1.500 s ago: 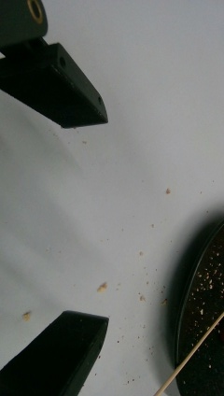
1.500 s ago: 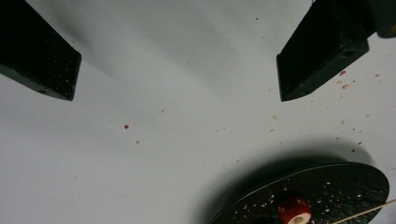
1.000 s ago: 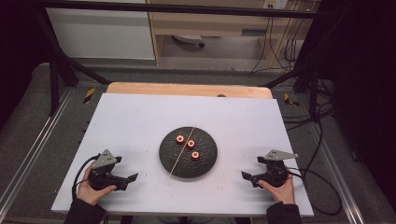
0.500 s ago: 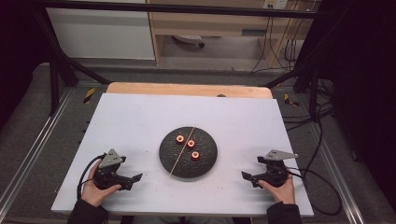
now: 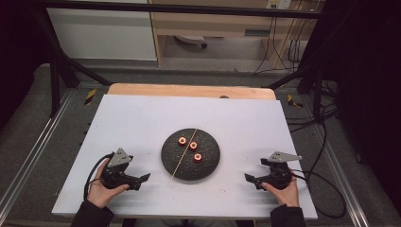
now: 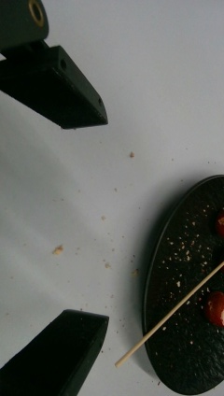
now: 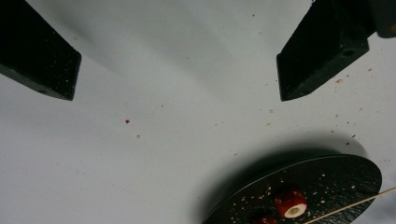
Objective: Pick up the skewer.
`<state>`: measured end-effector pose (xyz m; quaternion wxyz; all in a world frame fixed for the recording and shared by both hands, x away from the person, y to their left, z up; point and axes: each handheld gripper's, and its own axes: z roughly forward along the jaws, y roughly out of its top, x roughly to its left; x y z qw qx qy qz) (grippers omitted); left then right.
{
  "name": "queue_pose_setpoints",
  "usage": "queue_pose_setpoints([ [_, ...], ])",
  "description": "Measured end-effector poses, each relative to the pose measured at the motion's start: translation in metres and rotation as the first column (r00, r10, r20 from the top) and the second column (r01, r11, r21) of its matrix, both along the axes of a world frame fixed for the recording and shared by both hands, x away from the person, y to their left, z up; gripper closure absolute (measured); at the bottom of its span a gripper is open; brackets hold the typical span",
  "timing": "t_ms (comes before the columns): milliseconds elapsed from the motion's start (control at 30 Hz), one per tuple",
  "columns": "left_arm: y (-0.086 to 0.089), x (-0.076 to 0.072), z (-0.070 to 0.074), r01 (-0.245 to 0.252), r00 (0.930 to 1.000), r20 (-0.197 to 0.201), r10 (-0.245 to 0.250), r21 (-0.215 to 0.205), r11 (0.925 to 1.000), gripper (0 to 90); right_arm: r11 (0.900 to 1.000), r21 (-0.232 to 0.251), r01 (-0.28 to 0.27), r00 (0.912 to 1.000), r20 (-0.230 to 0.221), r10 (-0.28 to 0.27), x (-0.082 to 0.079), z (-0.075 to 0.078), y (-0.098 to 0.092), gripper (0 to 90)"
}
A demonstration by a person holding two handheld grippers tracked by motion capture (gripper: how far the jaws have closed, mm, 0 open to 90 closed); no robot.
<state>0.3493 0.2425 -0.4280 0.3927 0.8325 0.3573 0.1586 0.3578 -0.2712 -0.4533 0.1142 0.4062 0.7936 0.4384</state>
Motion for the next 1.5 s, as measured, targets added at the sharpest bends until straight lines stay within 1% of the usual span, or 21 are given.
queue_pose_setpoints([
  [33,-0.004,0.001,0.002,0.000,1.0000,0.000,0.000,0.001,1.0000,4.5,1.000,0.001,-0.001,1.0000,-0.001,0.001,0.000,0.000,0.000,0.7],
  [233,-0.011,0.002,0.007,-0.011,0.9999,-0.001,0.011,-0.003,0.9999,4.6,1.000,0.000,0.001,1.0000,-0.004,-0.001,0.000,0.001,0.000,0.7],
  [633,-0.031,0.005,0.014,-0.009,0.9999,0.006,0.009,0.032,0.9994,5.4,1.000,-0.008,-0.001,1.0000,-0.008,0.001,0.000,0.000,0.001,0.7],
  [933,-0.048,0.008,0.019,-0.003,1.0000,-0.007,0.003,0.053,0.9986,9.1,1.000,-0.006,0.001,1.0000,-0.008,-0.001,0.000,0.000,0.001,0.7],
  [1100,-0.061,0.011,0.022,0.002,0.9999,-0.012,-0.001,0.075,0.9972,11.7,1.000,-0.007,-0.002,1.0000,-0.006,0.002,0.000,0.000,0.001,0.7],
  [1233,-0.069,0.015,0.023,0.002,0.9997,-0.023,0.000,0.072,0.9974,14.5,1.000,-0.008,-0.002,1.0000,-0.007,0.002,0.001,0.000,0.001,0.7],
  [1400,-0.081,0.019,0.026,-0.003,0.9994,-0.034,0.006,0.079,0.9969,17.1,1.000,-0.008,-0.002,1.0000,-0.008,0.001,0.000,0.000,0.001,0.7],
  [1500,-0.088,0.022,0.028,-0.011,0.9988,-0.046,0.015,0.075,0.9971,21.2,1.000,-0.011,-0.005,0.9999,-0.010,0.005,0.001,0.000,0.001,0.7],
])
